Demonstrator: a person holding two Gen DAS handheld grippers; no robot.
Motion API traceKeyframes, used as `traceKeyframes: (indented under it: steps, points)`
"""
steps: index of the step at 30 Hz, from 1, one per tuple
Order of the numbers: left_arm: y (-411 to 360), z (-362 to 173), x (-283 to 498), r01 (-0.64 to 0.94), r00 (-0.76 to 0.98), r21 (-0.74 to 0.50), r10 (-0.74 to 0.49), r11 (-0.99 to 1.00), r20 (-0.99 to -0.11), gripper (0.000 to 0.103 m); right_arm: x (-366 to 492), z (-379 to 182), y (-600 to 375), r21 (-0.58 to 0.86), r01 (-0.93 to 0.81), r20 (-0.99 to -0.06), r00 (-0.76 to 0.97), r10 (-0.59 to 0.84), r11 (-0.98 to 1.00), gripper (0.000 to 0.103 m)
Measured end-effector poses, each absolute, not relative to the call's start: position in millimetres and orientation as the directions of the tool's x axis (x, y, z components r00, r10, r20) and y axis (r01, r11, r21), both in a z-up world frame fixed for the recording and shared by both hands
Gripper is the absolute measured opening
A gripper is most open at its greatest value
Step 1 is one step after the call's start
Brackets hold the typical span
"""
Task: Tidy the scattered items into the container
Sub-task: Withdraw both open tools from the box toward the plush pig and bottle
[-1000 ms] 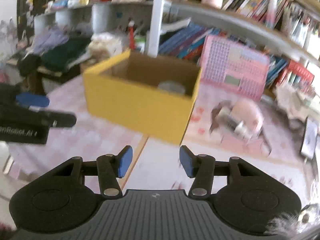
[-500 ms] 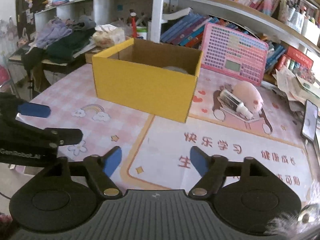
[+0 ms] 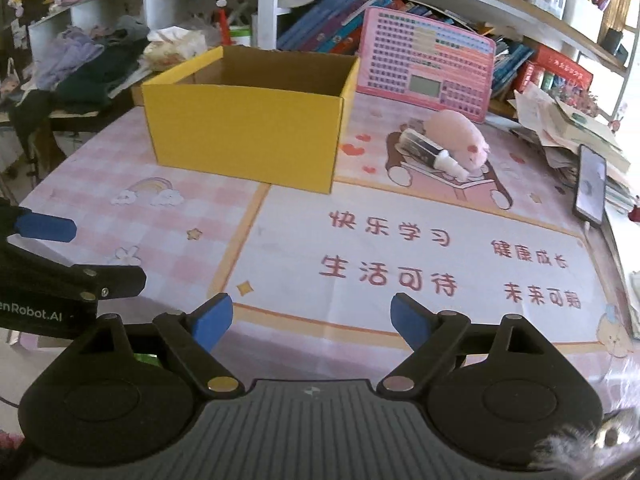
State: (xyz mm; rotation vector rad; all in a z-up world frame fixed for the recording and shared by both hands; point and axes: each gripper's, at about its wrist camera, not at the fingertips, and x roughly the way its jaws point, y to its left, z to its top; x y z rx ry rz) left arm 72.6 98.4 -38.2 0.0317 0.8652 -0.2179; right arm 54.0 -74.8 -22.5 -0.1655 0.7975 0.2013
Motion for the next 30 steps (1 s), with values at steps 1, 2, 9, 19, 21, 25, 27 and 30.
traceKeyframes:
  steps: [1, 2, 9, 19, 21, 25, 27, 30]
  points:
    - [97, -40, 73, 0.208, 0.620, -0.062, -0.181, 0.976, -0.764, 0.094, 54, -22, -76, -0.079, -0.234, -0.721, 0.684, 0.107, 0.969, 0.086]
    - [95, -42, 74, 0.216, 0.610, -0.062, -0.184, 0.974, -0.771, 0.094, 54, -22, -77, -0.083, -0.227, -0.722, 0.685, 0.099, 0.970, 0.086]
    - [77, -46, 80, 0.287, 0.579, -0.060, -0.223, 0.956, -0.784, 0.094, 56, -25, -89, -0.091, -0.181, -0.725, 0.686, 0.060, 0.979, 0.086]
    - [51, -45, 97, 0.345, 0.564, -0.078, -0.273, 0.935, -0.780, 0.094, 67, -26, -113, -0.092, -0.139, -0.730, 0.683, 0.029, 0.986, 0.086]
    - [45, -45, 102, 0.352, 0.558, -0.080, -0.278, 0.933, -0.782, 0.094, 70, -27, -119, -0.093, -0.131, -0.732, 0.681, 0.021, 0.987, 0.086]
    - [29, -46, 112, 0.372, 0.544, -0.084, -0.290, 0.925, -0.787, 0.094, 77, -27, -133, -0.099, -0.110, -0.733, 0.680, 0.003, 0.989, 0.087]
    - [21, -46, 117, 0.382, 0.539, -0.083, -0.295, 0.921, -0.789, 0.094, 80, -28, -141, -0.100, -0.099, -0.735, 0.677, -0.006, 0.990, 0.087]
    - [8, -47, 124, 0.397, 0.533, -0.085, -0.305, 0.914, -0.789, 0.094, 86, -30, -154, -0.100, -0.080, -0.739, 0.674, -0.020, 0.992, 0.087]
